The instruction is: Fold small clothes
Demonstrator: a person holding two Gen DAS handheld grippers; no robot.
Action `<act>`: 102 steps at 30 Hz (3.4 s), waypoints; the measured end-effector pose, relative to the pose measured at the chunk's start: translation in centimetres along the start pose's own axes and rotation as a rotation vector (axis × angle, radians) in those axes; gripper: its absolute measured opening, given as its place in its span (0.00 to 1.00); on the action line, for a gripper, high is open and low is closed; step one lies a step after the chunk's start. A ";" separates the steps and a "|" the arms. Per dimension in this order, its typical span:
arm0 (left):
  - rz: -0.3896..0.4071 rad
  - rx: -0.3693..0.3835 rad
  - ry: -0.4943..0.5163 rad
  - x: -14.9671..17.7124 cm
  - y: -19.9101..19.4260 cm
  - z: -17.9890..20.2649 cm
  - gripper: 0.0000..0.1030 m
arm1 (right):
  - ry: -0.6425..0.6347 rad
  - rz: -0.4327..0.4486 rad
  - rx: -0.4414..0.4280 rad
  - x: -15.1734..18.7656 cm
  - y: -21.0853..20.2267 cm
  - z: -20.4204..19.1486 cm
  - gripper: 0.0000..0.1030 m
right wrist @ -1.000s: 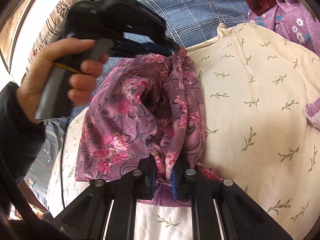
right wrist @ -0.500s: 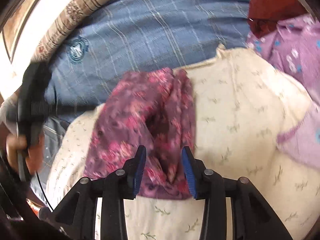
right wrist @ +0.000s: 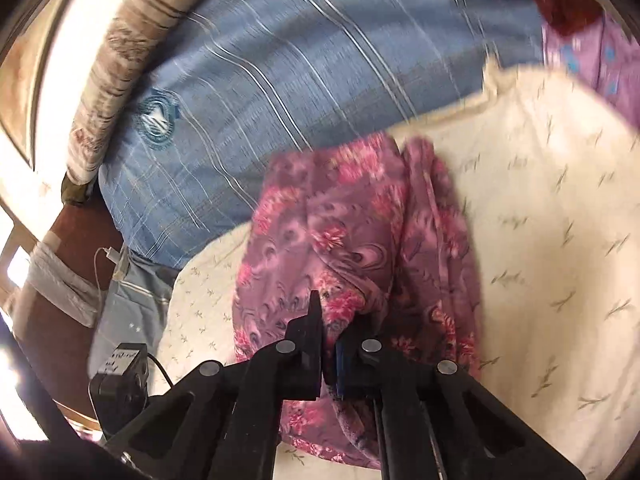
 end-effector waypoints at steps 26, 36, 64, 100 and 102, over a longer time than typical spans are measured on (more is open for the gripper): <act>0.048 0.069 0.048 -4.8 -1.2 1.3 0.24 | 0.095 -0.220 0.136 -1.7 3.3 3.1 0.22; -0.021 0.056 0.041 -3.3 0.7 1.5 0.19 | -0.047 -0.183 0.326 2.9 2.8 4.2 0.04; 0.008 0.069 0.063 -5.8 4.6 3.2 0.21 | -0.011 -0.092 0.290 -4.8 8.6 4.7 0.12; 0.192 -0.030 -0.324 -12.5 5.2 -7.5 0.74 | -0.007 -0.136 0.029 -2.1 6.1 8.4 0.78; 0.194 -0.032 -0.321 -12.8 5.9 -7.8 0.74 | -0.010 -0.131 0.025 -2.2 6.5 8.3 0.76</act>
Point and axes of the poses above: each gripper's, at about its wrist camera, not at the fingertips, and y roughly the way its jaws point, z to its right, x to its underside, the point moved 5 cm from there along y, roughly the way its jaws point, and after that the axes turned 6 degrees about y, right-handed, at the moved point
